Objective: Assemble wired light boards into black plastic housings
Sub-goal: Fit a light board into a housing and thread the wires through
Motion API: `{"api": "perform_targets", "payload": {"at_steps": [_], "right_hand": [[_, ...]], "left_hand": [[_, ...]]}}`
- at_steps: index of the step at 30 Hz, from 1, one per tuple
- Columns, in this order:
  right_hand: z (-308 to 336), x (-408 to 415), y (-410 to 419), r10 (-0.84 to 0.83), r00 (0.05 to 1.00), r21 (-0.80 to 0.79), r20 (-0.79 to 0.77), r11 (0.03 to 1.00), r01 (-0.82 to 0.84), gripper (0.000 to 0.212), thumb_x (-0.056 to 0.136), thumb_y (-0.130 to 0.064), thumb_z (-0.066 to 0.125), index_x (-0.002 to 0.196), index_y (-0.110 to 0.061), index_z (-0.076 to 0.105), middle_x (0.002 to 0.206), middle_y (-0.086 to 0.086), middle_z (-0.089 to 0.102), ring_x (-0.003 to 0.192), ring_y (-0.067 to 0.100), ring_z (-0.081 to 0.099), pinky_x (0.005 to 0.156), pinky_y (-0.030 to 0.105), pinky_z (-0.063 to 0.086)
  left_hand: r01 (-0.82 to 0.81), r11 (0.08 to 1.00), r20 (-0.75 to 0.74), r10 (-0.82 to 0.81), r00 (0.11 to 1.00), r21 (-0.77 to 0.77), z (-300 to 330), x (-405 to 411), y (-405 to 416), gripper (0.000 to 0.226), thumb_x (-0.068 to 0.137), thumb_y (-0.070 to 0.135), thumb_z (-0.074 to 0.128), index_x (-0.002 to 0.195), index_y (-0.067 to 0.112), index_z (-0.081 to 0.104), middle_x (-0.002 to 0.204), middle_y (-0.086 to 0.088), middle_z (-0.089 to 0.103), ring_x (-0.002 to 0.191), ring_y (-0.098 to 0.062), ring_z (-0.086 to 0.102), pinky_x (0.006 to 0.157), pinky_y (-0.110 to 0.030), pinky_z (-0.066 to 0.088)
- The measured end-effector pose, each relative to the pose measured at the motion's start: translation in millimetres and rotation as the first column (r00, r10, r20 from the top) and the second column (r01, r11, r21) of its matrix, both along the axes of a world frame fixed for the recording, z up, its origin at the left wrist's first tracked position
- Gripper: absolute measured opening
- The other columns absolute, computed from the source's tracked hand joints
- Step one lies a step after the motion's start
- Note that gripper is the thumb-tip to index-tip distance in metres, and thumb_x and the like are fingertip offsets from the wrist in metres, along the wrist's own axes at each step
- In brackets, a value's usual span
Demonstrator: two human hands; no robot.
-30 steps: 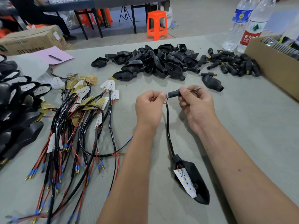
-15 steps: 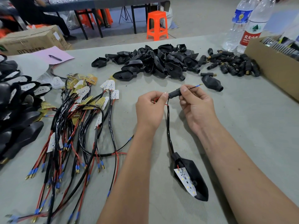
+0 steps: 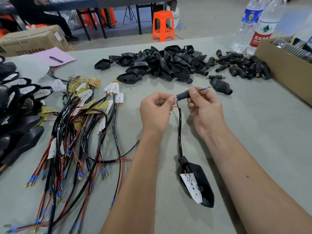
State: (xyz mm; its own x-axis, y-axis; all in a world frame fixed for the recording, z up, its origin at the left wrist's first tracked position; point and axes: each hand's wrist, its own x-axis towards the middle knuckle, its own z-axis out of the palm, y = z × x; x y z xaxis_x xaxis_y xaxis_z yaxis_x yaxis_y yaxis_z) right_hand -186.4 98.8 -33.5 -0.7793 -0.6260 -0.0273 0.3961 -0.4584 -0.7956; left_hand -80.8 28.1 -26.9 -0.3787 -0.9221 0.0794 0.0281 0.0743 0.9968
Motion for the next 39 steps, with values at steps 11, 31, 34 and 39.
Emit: {"api": "perform_targets", "payload": {"at_steps": [11,31,34,39], "right_hand": [[1.8,-2.1,-0.8,-0.070,0.996,0.010,0.055,0.998,0.070,0.013,0.099,-0.008,0.066,0.088,-0.004,0.070,0.066,-0.003,0.062,0.060,0.012,0.055,0.059,0.018,0.049],[1.0,-2.1,-3.3,-0.117,0.989,0.023,0.088,0.993,0.116,0.017,0.097,-0.005,0.069,0.081,-0.008,0.068,0.070,0.000,0.066,0.058,0.011,0.057,0.057,0.018,0.049],[0.5,-1.5,-3.3,-0.090,0.994,0.033,0.058,0.996,0.089,0.017,0.098,-0.007,0.068,0.081,-0.007,0.069,0.070,0.000,0.065,0.058,0.010,0.056,0.057,0.017,0.048],[0.1,-0.2,-2.9,-0.076,0.997,0.081,-0.017,0.994,0.077,0.016,0.100,-0.012,0.065,0.088,-0.007,0.074,0.072,0.000,0.067,0.059,0.010,0.054,0.055,0.019,0.046]], "left_hand": [[-0.004,0.993,-0.044,0.010,0.999,0.117,-1.0,1.7,-1.3,0.011,0.092,0.007,0.072,0.083,0.013,0.073,0.074,-0.006,0.073,0.066,-0.019,0.073,0.066,-0.028,0.058],[0.028,0.995,0.027,-0.031,0.999,0.094,0.8,2.3,3.9,0.006,0.088,0.007,0.076,0.083,0.005,0.074,0.076,-0.011,0.074,0.065,-0.023,0.074,0.080,-0.043,0.064],[0.040,0.998,0.055,-0.042,0.998,0.040,1.5,1.1,5.5,0.009,0.091,0.003,0.072,0.083,0.008,0.073,0.072,-0.004,0.069,0.063,-0.023,0.074,0.072,-0.037,0.065],[0.106,0.993,0.107,-0.100,0.989,-0.044,-0.5,-0.5,5.6,0.016,0.092,-0.001,0.068,0.083,0.012,0.074,0.079,-0.007,0.068,0.065,-0.028,0.075,0.063,-0.032,0.062]]}}
